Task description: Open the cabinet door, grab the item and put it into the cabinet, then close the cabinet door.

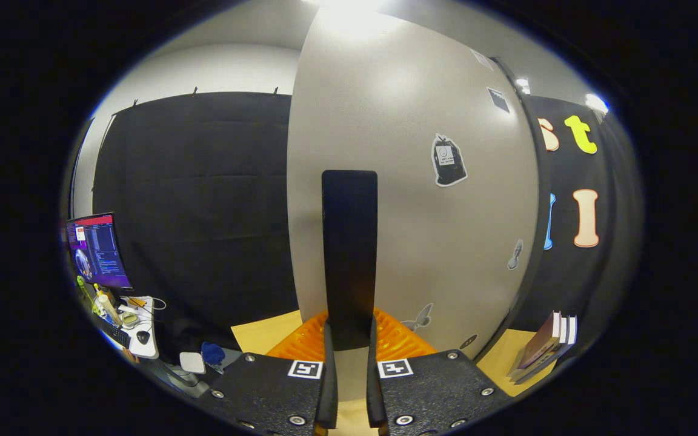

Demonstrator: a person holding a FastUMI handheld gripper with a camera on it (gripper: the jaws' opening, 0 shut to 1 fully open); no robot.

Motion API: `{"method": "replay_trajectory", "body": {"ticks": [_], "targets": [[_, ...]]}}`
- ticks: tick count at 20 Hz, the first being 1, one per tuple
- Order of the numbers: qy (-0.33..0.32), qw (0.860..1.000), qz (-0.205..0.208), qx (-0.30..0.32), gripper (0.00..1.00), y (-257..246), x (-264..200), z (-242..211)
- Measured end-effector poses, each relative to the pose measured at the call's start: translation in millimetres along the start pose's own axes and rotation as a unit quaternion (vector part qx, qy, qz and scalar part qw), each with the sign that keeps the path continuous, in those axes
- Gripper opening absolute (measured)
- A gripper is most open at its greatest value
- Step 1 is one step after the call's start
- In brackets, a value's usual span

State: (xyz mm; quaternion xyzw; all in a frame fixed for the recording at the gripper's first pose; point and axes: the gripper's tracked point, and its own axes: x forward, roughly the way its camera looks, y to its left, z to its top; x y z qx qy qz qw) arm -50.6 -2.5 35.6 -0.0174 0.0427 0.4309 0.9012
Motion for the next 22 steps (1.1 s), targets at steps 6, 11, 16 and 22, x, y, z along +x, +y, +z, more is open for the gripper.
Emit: {"method": "replay_trajectory", "body": {"ticks": [6, 11, 16, 22], "targets": [[-0.008, 1.000, -0.009, 0.004, 0.21, -9.7, -22.5, -4.9], [-0.018, 0.999, -0.027, 0.014, 0.26, -22.0, -47.1, -9.0], [-0.028, 0.998, -0.058, 0.021, 0.34, -36.1, -71.1, -15.1], [-0.047, 0.990, -0.126, 0.043, 0.69, -63.9, -92.2, -27.8]]}}
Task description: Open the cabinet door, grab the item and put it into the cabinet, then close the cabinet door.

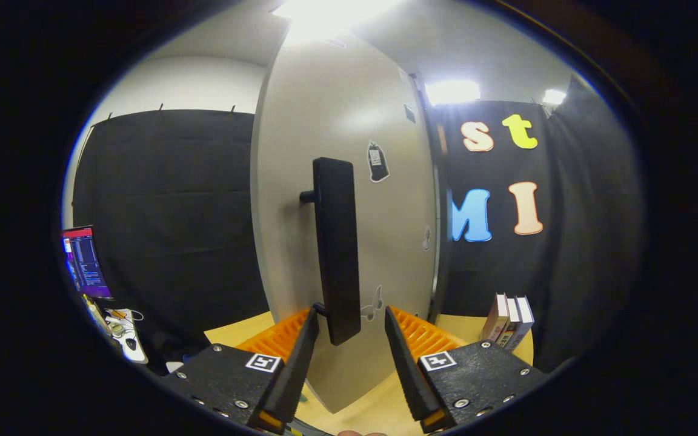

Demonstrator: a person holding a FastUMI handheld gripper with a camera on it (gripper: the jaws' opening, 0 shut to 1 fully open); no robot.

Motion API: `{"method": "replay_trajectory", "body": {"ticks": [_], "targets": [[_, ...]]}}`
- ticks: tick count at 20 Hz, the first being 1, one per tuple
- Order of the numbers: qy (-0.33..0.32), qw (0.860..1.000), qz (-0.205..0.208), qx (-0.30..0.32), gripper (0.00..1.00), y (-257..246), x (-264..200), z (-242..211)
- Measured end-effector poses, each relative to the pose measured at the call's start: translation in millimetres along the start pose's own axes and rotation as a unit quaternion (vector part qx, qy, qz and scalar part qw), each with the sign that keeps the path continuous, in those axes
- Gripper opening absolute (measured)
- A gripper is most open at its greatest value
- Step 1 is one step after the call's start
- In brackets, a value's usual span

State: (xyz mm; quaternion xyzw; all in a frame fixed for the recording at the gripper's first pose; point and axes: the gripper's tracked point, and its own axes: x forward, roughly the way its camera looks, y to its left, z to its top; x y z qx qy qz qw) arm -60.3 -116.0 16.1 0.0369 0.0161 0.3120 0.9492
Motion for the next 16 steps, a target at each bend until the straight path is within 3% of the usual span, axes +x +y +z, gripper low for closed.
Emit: {"method": "replay_trajectory", "body": {"ticks": [6, 13, 16], "targets": [[-0.048, 0.996, -0.079, 0.013, 0.87, -21.6, -17.4, -7.0], [-0.115, 0.968, -0.208, 0.081, 0.92, -41.0, -66.1, -56.9], [-0.092, 0.964, -0.232, 0.086, 0.95, -28.6, -72.9, -107.4]]}}
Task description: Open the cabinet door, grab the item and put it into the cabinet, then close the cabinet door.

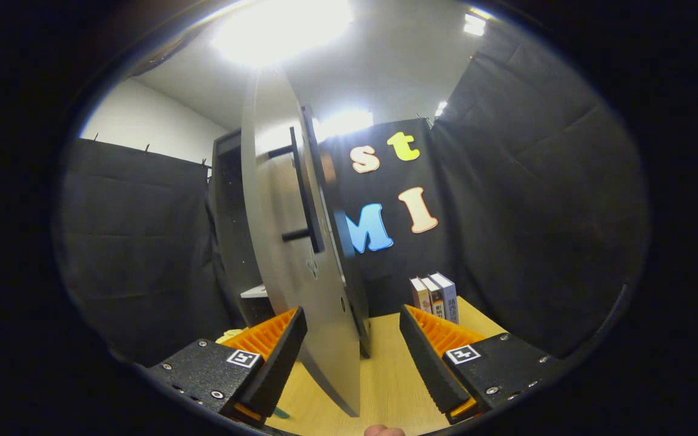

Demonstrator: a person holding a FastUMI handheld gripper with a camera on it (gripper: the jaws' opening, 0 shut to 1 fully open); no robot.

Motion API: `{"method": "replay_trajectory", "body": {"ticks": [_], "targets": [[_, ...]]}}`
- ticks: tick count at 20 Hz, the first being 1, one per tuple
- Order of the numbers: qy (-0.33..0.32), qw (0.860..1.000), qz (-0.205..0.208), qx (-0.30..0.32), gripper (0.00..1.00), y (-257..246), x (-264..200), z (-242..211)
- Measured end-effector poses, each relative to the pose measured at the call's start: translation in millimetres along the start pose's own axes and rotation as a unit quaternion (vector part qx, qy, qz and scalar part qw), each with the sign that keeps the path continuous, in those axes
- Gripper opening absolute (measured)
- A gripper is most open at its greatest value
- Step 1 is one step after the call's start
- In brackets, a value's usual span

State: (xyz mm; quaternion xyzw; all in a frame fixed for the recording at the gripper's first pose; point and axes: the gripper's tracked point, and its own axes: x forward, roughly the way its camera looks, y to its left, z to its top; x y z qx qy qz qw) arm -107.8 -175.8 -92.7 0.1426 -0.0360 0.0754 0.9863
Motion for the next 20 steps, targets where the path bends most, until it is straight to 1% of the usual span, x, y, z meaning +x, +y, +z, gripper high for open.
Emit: {"method": "replay_trajectory", "body": {"ticks": [2, 4, 8, 10, 12, 13, 15, 20], "targets": [[0.021, 0.999, -0.023, -0.015, 0.95, 2.4, -14.0, -40.3], [0.030, 0.999, -0.032, -0.028, 0.95, 19.2, -23.2, -81.0], [0.080, 0.996, -0.017, -0.039, 0.95, 75.0, -35.1, -189.3], [0.112, 0.992, 0.001, -0.052, 0.95, 109.4, -36.7, -239.0], [0.120, 0.991, 0.013, -0.067, 0.95, 134.0, -24.0, -271.2], [0.126, 0.989, 0.012, -0.070, 0.96, 143.1, -15.2, -287.7], [0.142, 0.988, 0.011, -0.062, 0.96, 158.6, -0.2, -313.0], [0.142, 0.988, -0.003, -0.058, 0.96, 172.0, 34.0, -342.8]]}}
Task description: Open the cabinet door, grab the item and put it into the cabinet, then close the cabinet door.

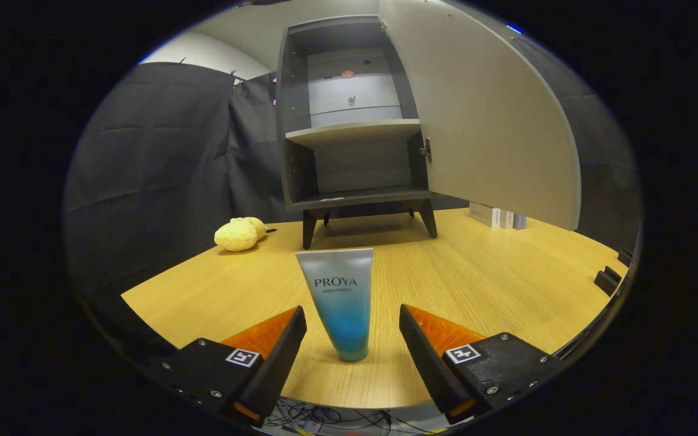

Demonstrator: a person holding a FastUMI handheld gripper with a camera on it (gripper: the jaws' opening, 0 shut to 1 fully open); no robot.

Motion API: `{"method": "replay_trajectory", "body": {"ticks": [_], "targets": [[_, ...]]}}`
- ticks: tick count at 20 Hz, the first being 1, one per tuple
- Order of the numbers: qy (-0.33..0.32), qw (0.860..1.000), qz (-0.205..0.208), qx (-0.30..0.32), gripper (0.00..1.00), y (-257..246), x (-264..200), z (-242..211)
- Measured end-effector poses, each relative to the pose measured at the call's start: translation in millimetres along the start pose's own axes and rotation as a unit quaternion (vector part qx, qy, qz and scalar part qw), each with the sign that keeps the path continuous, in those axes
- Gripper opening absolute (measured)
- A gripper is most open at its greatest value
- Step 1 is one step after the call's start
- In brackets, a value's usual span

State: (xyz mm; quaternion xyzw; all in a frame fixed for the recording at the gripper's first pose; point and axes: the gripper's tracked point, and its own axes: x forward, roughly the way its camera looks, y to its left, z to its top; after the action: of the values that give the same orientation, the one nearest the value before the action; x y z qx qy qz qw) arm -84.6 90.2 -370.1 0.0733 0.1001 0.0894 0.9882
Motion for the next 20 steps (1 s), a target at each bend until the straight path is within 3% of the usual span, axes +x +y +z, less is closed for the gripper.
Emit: {"method": "replay_trajectory", "body": {"ticks": [1, 3, 4, 5, 11, 20], "targets": [[0.005, 1.000, -0.002, 0.002, 0.95, 1.5, 5.3, -3.9], [0.021, 1.000, -0.004, 0.002, 0.79, 4.8, 10.4, -10.4], [0.020, 1.000, -0.008, 0.001, 0.61, 3.6, 11.9, -8.5], [0.022, 1.000, -0.009, -0.005, 0.50, 3.4, 11.1, -10.9], [0.039, 0.999, 0.009, -0.022, 0.47, 15.8, 4.9, 7.5], [0.000, 0.999, 0.002, -0.032, 0.47, 18.2, -1.4, 145.2]]}}
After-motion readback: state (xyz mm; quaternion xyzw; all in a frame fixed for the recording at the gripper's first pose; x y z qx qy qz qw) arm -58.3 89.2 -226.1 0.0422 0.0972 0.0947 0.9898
